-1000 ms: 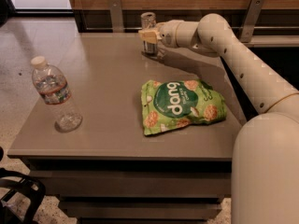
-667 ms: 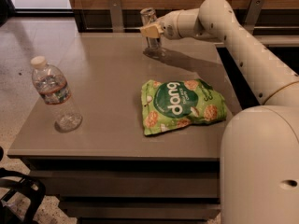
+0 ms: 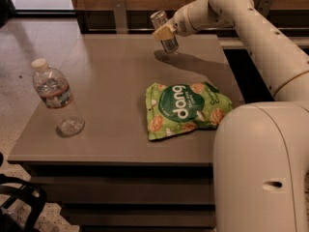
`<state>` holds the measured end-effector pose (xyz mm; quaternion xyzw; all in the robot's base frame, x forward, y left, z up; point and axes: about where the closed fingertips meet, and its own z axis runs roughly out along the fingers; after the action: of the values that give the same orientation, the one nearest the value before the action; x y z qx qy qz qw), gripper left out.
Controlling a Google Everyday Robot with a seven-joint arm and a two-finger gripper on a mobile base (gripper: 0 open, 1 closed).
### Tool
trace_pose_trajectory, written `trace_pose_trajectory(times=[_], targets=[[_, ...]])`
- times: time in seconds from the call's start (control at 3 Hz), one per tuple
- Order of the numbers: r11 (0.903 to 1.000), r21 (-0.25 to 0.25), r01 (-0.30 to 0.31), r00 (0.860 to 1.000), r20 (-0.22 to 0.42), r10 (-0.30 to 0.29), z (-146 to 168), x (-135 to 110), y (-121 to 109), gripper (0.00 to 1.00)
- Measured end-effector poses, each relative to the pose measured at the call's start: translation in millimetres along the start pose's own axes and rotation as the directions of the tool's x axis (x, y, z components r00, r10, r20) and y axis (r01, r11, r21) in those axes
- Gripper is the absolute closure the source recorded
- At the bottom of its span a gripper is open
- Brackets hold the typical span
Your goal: Knock redbull can over
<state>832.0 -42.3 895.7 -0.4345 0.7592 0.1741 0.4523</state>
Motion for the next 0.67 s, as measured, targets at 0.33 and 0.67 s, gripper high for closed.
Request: trace_pose_trajectory(times=[0.33, 0.67], targets=[[0.9987, 0.041, 0.032, 0.991, -0.133, -0.026, -14, 15, 0, 1.0], [0.9942, 0.071, 0.081, 0.963, -0.261, -0.06, -24, 27, 2, 1.0]])
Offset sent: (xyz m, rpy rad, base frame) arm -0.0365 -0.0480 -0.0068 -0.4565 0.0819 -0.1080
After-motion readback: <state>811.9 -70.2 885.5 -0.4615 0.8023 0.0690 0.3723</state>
